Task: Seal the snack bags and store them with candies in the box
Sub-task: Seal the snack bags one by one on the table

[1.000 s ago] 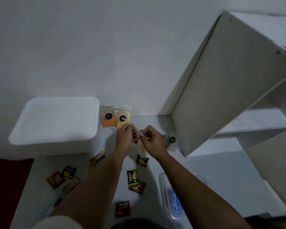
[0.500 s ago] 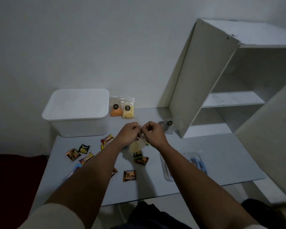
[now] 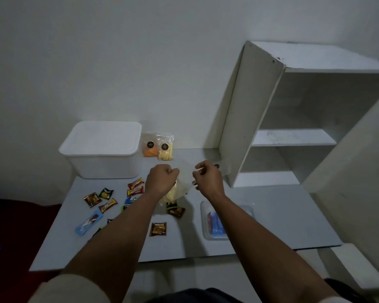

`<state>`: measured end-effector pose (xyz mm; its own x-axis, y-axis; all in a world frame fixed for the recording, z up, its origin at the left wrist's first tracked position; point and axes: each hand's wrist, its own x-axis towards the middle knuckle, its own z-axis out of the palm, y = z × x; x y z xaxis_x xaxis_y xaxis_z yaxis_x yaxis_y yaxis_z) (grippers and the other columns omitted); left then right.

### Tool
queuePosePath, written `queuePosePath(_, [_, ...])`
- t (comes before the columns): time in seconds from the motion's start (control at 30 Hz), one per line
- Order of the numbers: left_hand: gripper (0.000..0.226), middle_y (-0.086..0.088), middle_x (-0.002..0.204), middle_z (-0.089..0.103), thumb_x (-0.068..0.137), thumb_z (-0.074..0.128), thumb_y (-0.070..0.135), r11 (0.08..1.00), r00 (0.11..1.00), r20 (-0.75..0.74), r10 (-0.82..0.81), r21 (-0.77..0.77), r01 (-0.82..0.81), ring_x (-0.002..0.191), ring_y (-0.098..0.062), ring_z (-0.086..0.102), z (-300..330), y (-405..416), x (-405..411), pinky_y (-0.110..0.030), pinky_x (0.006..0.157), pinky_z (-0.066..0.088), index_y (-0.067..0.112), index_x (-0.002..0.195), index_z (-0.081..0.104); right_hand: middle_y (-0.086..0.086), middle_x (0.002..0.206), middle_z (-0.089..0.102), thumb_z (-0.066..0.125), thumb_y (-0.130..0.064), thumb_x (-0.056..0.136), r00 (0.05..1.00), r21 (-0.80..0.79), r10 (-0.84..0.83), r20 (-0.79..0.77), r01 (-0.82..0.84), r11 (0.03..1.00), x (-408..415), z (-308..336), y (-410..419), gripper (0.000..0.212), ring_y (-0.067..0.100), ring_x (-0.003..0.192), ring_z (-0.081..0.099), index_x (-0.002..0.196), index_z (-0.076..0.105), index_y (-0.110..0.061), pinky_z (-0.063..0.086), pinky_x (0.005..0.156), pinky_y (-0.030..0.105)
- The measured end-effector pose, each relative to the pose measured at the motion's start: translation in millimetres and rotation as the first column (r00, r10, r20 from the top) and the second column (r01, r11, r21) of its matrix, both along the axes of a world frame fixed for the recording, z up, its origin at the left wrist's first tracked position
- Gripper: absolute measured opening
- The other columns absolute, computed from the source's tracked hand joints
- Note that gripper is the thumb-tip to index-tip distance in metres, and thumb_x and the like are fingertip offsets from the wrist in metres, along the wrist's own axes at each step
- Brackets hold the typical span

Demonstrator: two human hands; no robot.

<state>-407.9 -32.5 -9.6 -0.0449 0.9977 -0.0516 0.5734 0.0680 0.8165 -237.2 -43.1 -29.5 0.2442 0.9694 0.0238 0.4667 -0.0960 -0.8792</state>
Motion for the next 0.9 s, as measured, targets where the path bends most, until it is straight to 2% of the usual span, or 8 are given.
queuePosePath(0.1, [0.04, -0.019, 0.067, 0.059, 0.085, 0.056, 0.032, 0.998, 0.992, 0.106, -0.062, -0.008, 0.063, 0.066, -0.034, 0.065, 3.8, -11.8, 27.0, -0.049, 0.07, 0.061, 0.005, 0.055, 0.05, -0.004, 0.073, 0.072, 0.069, -0.023, 0.091, 1.0, -0.008, 0.002, 0.027, -0.002, 1.0, 27.2, 2.1, -6.0, 0.01, 0.013, 0.066, 0.072, 0.081, 0.067, -0.023, 0.063, 0.069, 0.048])
queuePosePath(0.2, [0.035, -0.015, 0.07, 0.052, 0.088, 0.058, 0.024, 0.99, 0.983, 0.136, -0.122, -0.051, 0.13, 0.065, -0.026, 0.059, 4.8, -25.3, 55.9, -0.056, 0.07, 0.061, 0.007, 0.058, 0.049, -0.003, 0.069, 0.072, 0.071, -0.023, 0.091, 0.999, -0.015, 0.044, 0.002, -0.043, 0.999, 50.9, 2.2, -12.8, 0.016, 0.013, 0.064, 0.073, 0.076, 0.068, -0.02, 0.062, 0.069, 0.048])
queuePosePath(0.33, [0.038, 0.005, 0.059, 0.043, 0.072, 0.063, 0.036, 0.993, 0.988, -0.116, -0.106, -0.073, 0.098, 0.057, -0.013, 0.046, -5.0, -39.2, 76.9, -0.033, 0.061, 0.045, 0.018, 0.051, 0.037, 0.0, 0.067, 0.071, 0.068, -0.023, 0.092, 0.999, -0.003, -0.046, 0.026, 0.046, 0.999, 87.5, -3.0, -24.5, 0.018, 0.018, 0.065, 0.071, 0.075, 0.068, -0.017, 0.062, 0.068, 0.047])
queuePosePath(0.43, [0.036, 0.0, 0.053, 0.05, 0.073, 0.064, 0.036, 0.995, 0.996, -0.067, -0.056, -0.086, 0.05, 0.053, -0.018, 0.053, -9.4, -50.2, 91.6, -0.032, 0.056, 0.048, 0.014, 0.05, 0.048, 0.0, 0.07, 0.07, 0.067, -0.027, 0.094, 0.991, 0.004, -0.025, 0.131, 0.025, 1.0, 108.2, -7.2, -34.5, 0.02, 0.019, 0.068, 0.069, 0.076, 0.068, -0.018, 0.06, 0.07, 0.042])
queuePosePath(0.53, [0.028, -0.009, 0.095, 0.07, 0.09, 0.061, 0.03, 0.989, 0.974, 0.225, -0.012, -0.143, 0.045, 0.086, -0.025, 0.07, -8.0, -55.7, 110.7, -0.048, 0.078, 0.063, 0.004, 0.083, 0.072, 0.002, 0.073, 0.072, 0.07, -0.024, 0.093, 0.994, -0.004, 0.097, 0.044, -0.097, 0.995, 117.7, -5.2, -38.4, 0.018, 0.018, 0.07, 0.069, 0.078, 0.071, -0.016, 0.057, 0.067, 0.034])
queuePosePath(0.67, [0.01, -0.004, 0.091, 0.068, 0.097, 0.054, 0.024, 1.0, 0.982, 0.19, 0.023, -0.004, -0.023, 0.077, -0.02, 0.066, -4.7, -63.1, 120.4, -0.044, 0.073, 0.057, 0.021, 0.102, 0.062, -0.005, 0.073, 0.068, 0.072, -0.021, 0.094, 0.959, -0.027, 0.283, 0.006, -0.283, 0.959, 126.5, 0.0, -37.3, 0.015, 0.005, 0.064, 0.059, 0.086, 0.077, -0.01, 0.044, 0.067, 0.024])
queuePosePath(0.8, [0.035, 0.008, 0.12, 0.06, 0.095, 0.06, 0.016, 0.995, 0.996, 0.086, 0.029, 0.097, -0.037, 0.105, -0.009, 0.055, -6.8, -57.0, 111.7, -0.032, 0.09, 0.047, 0.025, 0.129, 0.06, -0.008, 0.081, 0.072, 0.068, -0.02, 0.097, 0.887, -0.09, 0.457, -0.064, -0.462, 0.883, 132.5, 10.6, -29.7, 0.012, 0.01, 0.077, 0.069, 0.094, 0.078, -0.013, 0.058, 0.074, 0.033])
queuePosePath(0.9, [0.011, 0.008, 0.104, 0.072, 0.094, 0.066, 0.021, 0.996, 0.991, 0.133, 0.009, 0.09, -0.021, 0.102, -0.011, 0.065, -6.5, -50.7, 104.4, -0.03, 0.09, 0.05, 0.021, 0.103, 0.072, 0.008, 0.097, 0.078, 0.066, -0.021, 0.098, 0.853, -0.118, 0.494, -0.168, -0.515, 0.849, 135.5, 19.2, -23.8, 0.016, 0.027, 0.095, 0.074, 0.1, 0.077, -0.01, 0.062, 0.082, 0.047])
